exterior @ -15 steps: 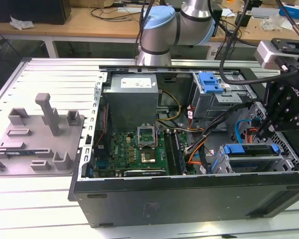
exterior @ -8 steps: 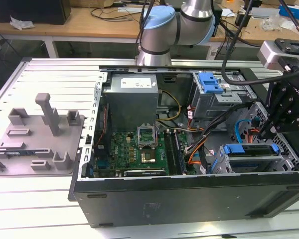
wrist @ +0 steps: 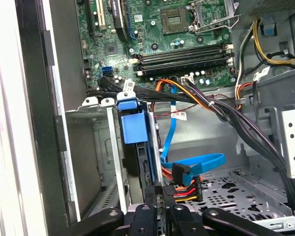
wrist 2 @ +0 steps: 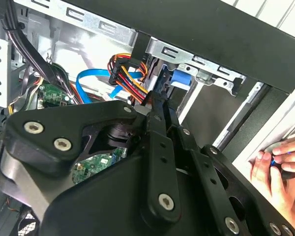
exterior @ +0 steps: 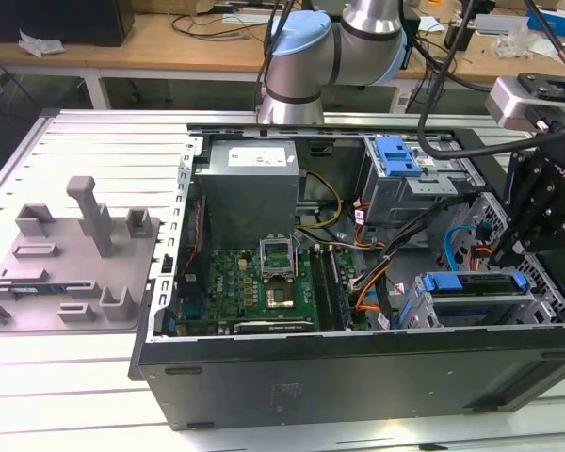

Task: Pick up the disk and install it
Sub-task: 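Insert the first disk wire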

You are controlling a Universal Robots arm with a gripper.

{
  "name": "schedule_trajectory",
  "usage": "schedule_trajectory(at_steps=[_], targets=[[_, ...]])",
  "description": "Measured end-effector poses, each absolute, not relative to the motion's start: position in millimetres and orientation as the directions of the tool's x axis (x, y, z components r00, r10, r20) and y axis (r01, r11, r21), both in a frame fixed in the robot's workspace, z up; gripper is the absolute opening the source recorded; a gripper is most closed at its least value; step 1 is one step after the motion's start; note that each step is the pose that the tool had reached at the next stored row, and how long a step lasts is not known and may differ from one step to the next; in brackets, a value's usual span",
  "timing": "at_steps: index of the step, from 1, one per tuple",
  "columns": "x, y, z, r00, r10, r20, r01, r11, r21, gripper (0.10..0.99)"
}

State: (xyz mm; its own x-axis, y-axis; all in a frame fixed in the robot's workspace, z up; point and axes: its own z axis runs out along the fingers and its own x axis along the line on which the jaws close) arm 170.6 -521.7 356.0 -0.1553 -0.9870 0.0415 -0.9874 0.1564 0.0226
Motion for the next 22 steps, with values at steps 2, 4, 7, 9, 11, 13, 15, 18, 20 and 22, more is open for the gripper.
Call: schedule_trajectory(at_steps=[2,4,7,9,11,13,15,18,20,22], targets=[[169.1,-521.4,355.8,-0.156,-0.987,0.041,-0.988,0.156,0.015,0.165],[167.8,-521.5,355.8,-0.156,-0.987,0.042,-0.988,0.156,0.010,0.165],[167.7,-521.4,355.8,-0.156,-0.987,0.043,-0.988,0.156,0.010,0.165],[167.7,-520.9,355.8,-0.155,-0.987,0.046,-0.988,0.156,0.010,0.165],[167.7,-520.9,355.8,-0.149,-0.987,0.053,-0.989,0.150,0.008,0.165],[167.8,-520.8,355.8,-0.137,-0.989,0.058,-0.990,0.138,0.007,0.165],[167.8,-520.6,355.8,-0.127,-0.990,0.060,-0.992,0.128,0.005,0.165],[167.4,-520.2,355.8,-0.122,-0.991,0.061,-0.992,0.123,0.000,0.165],[167.4,-519.8,355.8,-0.122,-0.991,0.063,-0.992,0.122,-0.002,0.165],[167.4,-519.7,355.9,-0.122,-0.990,0.064,-0.992,0.122,-0.003,0.165]])
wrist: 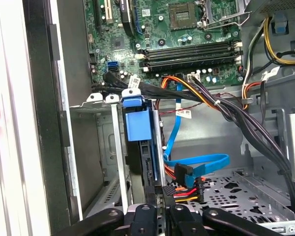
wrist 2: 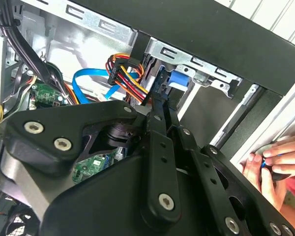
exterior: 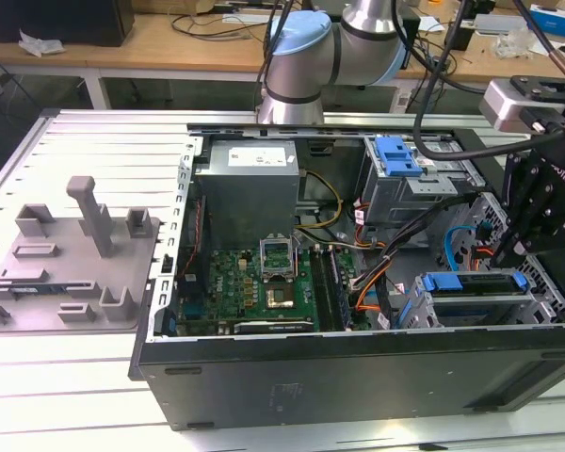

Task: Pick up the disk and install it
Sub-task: 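Insert the first disk wire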

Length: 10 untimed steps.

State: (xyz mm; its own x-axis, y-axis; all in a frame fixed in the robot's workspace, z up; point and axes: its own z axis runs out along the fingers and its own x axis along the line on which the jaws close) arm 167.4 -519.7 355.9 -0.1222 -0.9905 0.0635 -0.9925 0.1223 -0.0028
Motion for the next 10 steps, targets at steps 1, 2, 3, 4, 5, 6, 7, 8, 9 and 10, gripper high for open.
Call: schedule_trajectory(at_steps=[1,2,3,4,5,6,7,8,9,10], targets=[[167.4,-519.6,355.8,-0.122,-0.990,0.063,-0.992,0.122,-0.003,0.165],[167.4,-519.6,355.8,-0.122,-0.990,0.063,-0.992,0.122,-0.003,0.165],[167.3,-519.6,355.8,-0.122,-0.990,0.063,-0.992,0.122,-0.003,0.165],[166.6,-519.6,355.8,-0.123,-0.990,0.063,-0.992,0.123,-0.003,0.165],[166.3,-519.5,355.8,-0.122,-0.990,0.063,-0.992,0.123,-0.003,0.165],[165.7,-519.5,355.8,-0.122,-0.990,0.063,-0.992,0.122,-0.003,0.165],[165.4,-519.6,355.8,-0.122,-0.990,0.063,-0.992,0.122,-0.003,0.165],[165.2,-519.6,355.8,-0.122,-0.990,0.064,-0.993,0.122,-0.003,0.165],[165.2,-519.6,355.8,-0.122,-0.990,0.064,-0.992,0.122,-0.003,0.165],[165.1,-519.6,355.7,-0.122,-0.990,0.064,-0.992,0.122,-0.003,0.165]])
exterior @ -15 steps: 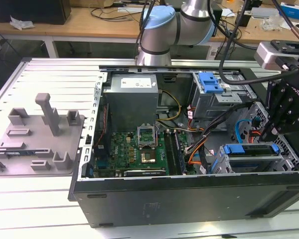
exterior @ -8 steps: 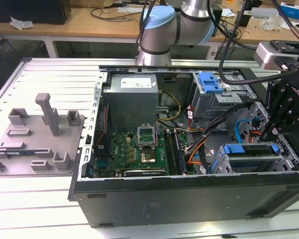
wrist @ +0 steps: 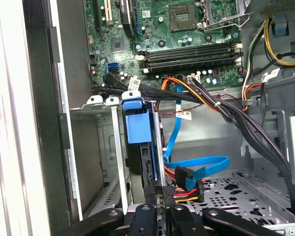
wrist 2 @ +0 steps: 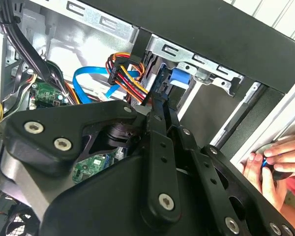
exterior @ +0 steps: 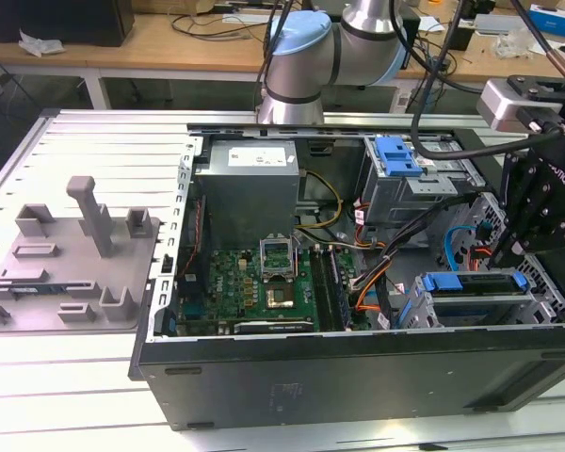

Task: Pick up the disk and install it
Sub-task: 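Insert the first disk wire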

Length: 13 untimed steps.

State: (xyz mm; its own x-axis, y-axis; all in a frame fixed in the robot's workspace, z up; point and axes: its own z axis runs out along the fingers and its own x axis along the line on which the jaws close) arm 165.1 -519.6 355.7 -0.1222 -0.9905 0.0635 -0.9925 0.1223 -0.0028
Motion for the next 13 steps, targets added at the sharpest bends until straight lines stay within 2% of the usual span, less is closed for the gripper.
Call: schedule_trajectory(at_steps=[13], targets=[[165.1,-523.2,352.8,-0.115,-0.991,0.064,-0.993,0.115,-0.003,0.165]])
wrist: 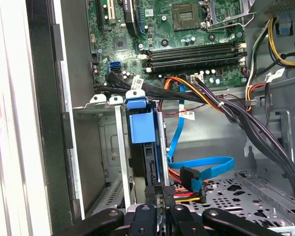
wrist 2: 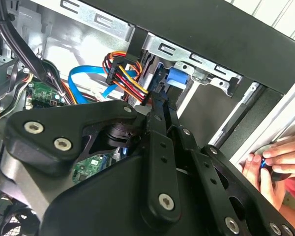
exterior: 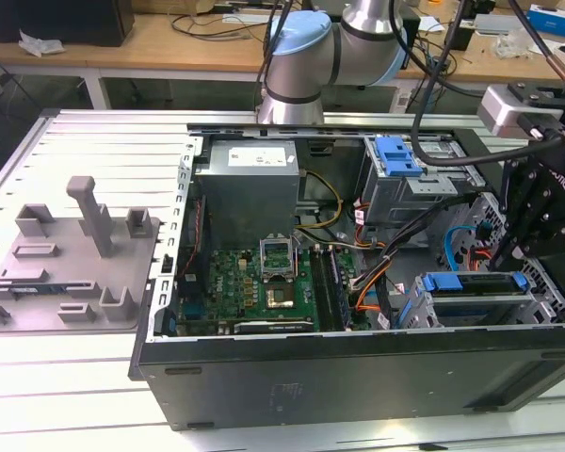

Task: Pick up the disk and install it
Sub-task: 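Insert the first disk wire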

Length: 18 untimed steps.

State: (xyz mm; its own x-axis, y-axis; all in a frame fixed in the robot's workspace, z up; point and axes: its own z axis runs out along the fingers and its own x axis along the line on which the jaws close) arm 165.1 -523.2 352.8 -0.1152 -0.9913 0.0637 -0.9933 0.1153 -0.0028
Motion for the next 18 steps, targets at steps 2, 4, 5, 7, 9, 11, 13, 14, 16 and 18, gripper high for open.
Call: schedule_trajectory(at_steps=[2,4,5,7,9,11,13,14,16,18], targets=[[165.1,-523.2,352.1,-0.115,-0.991,0.064,-0.993,0.115,-0.003,0.165],[165.1,-523.3,351.4,-0.114,-0.991,0.063,-0.993,0.114,-0.003,0.165],[165.1,-523.3,350.9,-0.114,-0.991,0.063,-0.994,0.114,-0.003,0.165],[165.1,-523.4,350.1,-0.113,-0.992,0.063,-0.994,0.113,-0.003,0.165],[165.1,-523.5,348.8,-0.112,-0.992,0.063,-0.994,0.112,-0.003,0.165],[165.1,-523.5,347.9,-0.111,-0.992,0.063,-0.994,0.111,-0.003,0.165],[165.1,-523.5,346.5,-0.110,-0.992,0.063,-0.994,0.110,-0.003,0.165],[165.1,-523.5,345.6,-0.109,-0.992,0.063,-0.994,0.109,-0.003,0.165],[165.1,-523.5,344.5,-0.108,-0.992,0.063,-0.994,0.108,-0.003,0.165],[165.1,-523.5,343.3,-0.106,-0.992,0.063,-0.994,0.106,-0.003,0.165]])
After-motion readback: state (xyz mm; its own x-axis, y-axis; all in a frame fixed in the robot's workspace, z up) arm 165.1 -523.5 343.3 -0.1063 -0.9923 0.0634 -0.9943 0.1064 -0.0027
